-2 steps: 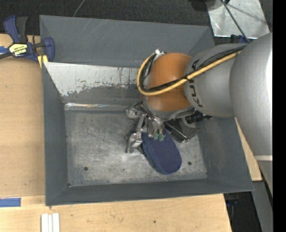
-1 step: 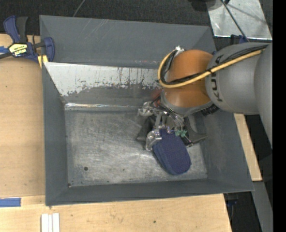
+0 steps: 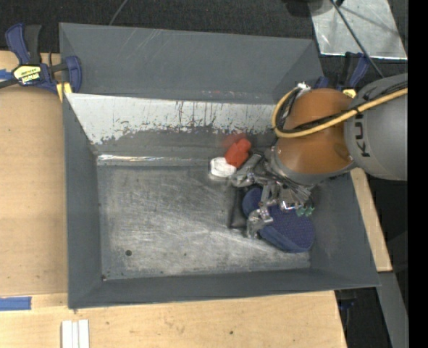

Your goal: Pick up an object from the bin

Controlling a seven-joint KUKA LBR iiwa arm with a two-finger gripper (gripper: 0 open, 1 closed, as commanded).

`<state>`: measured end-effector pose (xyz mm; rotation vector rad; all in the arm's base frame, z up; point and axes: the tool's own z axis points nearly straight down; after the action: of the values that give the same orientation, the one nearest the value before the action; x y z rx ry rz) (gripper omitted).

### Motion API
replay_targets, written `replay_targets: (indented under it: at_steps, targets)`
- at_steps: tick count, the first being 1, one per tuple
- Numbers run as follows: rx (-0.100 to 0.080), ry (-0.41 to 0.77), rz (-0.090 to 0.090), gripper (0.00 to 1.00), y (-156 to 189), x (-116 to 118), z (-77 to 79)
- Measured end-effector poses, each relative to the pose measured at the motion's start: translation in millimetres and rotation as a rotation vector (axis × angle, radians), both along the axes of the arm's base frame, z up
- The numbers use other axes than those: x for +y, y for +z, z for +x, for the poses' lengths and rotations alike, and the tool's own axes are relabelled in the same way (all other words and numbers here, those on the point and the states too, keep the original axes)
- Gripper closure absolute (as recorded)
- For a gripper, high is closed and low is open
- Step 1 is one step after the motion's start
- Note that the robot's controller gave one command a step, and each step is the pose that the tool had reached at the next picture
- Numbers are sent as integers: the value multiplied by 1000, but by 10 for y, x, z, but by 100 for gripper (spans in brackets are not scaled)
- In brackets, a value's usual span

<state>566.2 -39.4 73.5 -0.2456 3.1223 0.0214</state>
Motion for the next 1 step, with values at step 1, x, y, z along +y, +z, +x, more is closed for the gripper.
replay_targets:
  at_steps: [1]
  targets:
    - [15, 272, -10, 0, 87, -501, -11]
